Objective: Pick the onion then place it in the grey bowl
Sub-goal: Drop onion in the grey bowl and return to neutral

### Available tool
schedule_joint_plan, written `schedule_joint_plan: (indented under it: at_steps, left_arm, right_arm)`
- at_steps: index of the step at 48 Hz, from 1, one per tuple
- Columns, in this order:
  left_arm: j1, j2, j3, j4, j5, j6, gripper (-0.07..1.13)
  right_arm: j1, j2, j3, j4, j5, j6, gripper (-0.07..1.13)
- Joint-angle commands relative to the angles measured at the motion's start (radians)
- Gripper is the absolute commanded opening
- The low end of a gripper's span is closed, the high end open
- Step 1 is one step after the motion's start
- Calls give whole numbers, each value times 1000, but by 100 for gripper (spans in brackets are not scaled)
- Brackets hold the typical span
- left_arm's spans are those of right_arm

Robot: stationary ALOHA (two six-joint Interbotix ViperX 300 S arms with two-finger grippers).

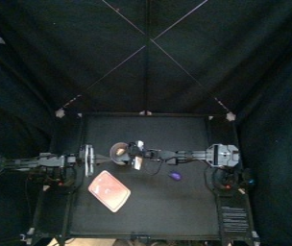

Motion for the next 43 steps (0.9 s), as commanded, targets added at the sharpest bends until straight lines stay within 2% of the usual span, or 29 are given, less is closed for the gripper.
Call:
schedule_joint_plan:
  at_steps: [1,15,22,29,43]
  left_arm:
    - [2,3,-14,5,-9,2,2]
    - [3,2,2,3,-9,2,2]
    - [3,2,3,3,-9,2,2]
    - [3,-3,5,3,-11,2,2]
    - [3,-14,8,2,-9,0,2]
  right_arm:
    - [0,-69,-9,0,-20,2,100]
    - [57,-222,166,8,-163,5,100]
    - [94,-288,281,66,-259,3,100]
    - [130,-365,396,100,-313,2,100]
    - [178,-528,534,106,-365,3,100]
